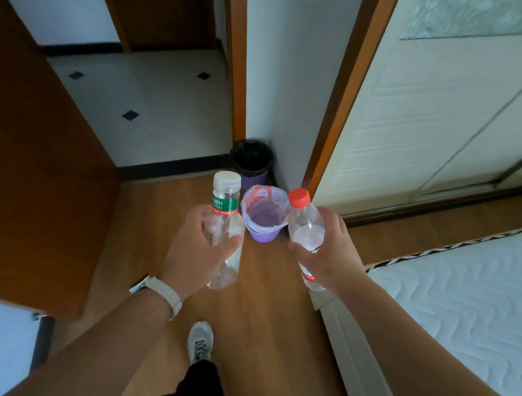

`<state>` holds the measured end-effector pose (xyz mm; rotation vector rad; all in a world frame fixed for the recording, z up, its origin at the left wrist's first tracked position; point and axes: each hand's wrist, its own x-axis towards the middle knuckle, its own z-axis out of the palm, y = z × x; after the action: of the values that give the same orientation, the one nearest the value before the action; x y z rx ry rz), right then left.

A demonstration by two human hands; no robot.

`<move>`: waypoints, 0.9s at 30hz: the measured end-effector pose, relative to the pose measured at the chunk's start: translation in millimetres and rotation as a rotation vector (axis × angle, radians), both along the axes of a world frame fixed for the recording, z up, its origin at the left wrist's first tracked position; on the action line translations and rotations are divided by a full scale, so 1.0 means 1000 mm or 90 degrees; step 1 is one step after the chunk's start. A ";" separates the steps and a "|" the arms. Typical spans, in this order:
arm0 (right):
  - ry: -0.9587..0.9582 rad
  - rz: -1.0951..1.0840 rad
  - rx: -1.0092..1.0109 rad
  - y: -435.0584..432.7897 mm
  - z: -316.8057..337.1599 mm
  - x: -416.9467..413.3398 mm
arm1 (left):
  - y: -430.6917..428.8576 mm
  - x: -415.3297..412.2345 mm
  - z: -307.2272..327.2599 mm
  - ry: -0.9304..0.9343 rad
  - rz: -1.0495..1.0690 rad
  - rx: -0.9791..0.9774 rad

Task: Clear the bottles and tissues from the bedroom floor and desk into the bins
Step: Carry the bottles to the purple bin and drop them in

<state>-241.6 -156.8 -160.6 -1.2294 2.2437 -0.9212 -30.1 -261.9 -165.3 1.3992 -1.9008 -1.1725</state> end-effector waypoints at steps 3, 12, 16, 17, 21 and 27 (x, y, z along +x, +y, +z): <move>0.021 -0.018 0.027 -0.047 -0.002 0.008 | -0.056 0.005 -0.003 0.015 -0.026 0.018; 0.077 0.002 0.012 -0.188 0.022 0.035 | -0.200 0.025 -0.001 0.059 -0.025 0.042; 0.068 -0.018 0.043 -0.220 0.007 0.028 | -0.239 0.017 -0.008 0.066 -0.037 0.053; 0.059 -0.022 0.046 -0.227 0.004 0.023 | -0.248 0.014 -0.011 0.065 -0.041 0.053; 0.050 -0.047 0.050 -0.253 -0.013 0.001 | -0.281 -0.010 -0.030 0.058 -0.065 0.065; -0.002 -0.077 0.084 -0.296 -0.055 -0.053 | -0.333 -0.070 -0.057 0.011 -0.129 0.096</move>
<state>-294.3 -452.5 -215.9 -1.0432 2.3574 -0.8030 -100.6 -594.4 -222.5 1.2896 -2.0159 -1.4455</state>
